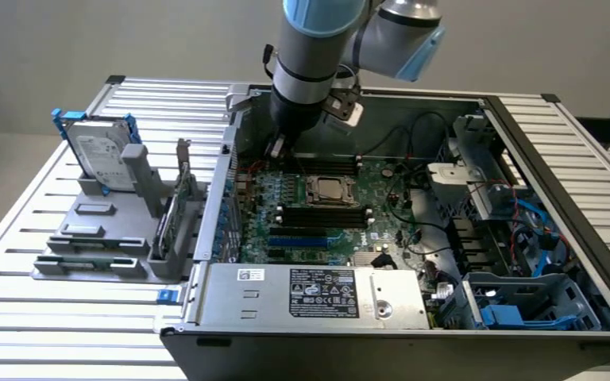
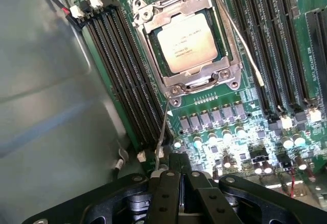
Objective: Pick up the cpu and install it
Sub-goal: 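Install the first cpu locking lever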
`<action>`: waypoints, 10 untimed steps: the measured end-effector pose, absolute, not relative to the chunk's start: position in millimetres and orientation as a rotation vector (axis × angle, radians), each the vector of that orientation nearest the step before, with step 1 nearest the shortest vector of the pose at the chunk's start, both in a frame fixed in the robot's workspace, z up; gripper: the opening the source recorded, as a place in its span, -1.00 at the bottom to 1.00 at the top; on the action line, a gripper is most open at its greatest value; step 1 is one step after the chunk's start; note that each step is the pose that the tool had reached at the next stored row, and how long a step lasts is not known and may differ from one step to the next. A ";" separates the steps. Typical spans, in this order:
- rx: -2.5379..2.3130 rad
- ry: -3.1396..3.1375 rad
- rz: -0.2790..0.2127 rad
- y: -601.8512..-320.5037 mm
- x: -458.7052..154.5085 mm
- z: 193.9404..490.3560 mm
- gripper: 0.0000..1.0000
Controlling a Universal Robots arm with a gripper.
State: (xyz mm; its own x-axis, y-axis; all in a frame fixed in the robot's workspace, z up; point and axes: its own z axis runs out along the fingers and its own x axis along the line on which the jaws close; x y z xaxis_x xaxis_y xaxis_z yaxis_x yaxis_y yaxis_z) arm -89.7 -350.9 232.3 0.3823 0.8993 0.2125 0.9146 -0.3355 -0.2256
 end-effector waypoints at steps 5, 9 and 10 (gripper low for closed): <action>-2.349 -1.532 -0.103 -350.9 -90.8 235.1 -0.79; -2.381 -1.480 -0.116 -351.0 -90.9 236.4 -0.79; -2.389 -1.467 -0.118 -351.0 -90.9 236.5 -0.79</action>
State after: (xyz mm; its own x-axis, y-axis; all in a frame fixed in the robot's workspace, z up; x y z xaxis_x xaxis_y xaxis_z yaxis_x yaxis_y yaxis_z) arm -90.9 -351.0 236.5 0.4650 0.8517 0.2416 0.8794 -0.4128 -0.2372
